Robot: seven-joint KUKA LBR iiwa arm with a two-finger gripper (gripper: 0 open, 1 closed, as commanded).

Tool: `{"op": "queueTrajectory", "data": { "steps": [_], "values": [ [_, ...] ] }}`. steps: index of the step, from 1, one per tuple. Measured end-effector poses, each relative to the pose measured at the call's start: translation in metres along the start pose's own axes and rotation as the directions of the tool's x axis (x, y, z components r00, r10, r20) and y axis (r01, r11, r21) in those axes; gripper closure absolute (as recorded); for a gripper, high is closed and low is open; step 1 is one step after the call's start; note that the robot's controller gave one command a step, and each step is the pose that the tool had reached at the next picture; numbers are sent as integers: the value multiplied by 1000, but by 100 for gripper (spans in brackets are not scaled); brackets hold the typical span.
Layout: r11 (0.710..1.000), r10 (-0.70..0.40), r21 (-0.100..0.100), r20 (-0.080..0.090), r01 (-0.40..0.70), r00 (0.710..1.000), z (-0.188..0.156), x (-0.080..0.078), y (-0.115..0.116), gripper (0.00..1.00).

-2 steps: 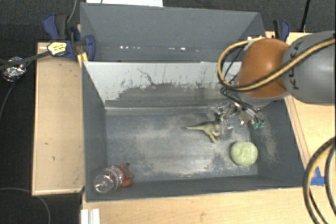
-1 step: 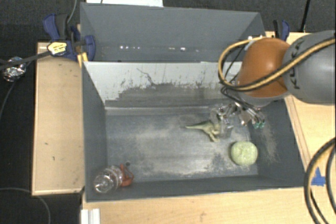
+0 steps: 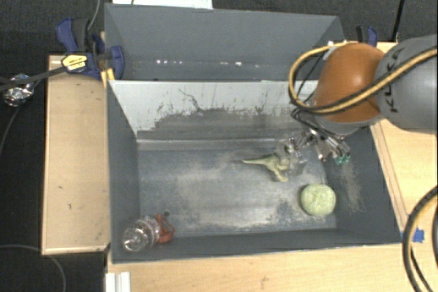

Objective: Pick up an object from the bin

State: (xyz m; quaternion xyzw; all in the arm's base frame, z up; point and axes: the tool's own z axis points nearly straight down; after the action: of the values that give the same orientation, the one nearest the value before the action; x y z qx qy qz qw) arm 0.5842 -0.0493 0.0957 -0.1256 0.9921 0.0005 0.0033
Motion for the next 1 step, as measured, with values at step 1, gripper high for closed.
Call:
{"op": "queueTrajectory", "data": {
  "steps": [1],
  "values": [
    [1000, 1, 3, 8, -1, 1000, -16, -2, -1, 100]
  ]
}}
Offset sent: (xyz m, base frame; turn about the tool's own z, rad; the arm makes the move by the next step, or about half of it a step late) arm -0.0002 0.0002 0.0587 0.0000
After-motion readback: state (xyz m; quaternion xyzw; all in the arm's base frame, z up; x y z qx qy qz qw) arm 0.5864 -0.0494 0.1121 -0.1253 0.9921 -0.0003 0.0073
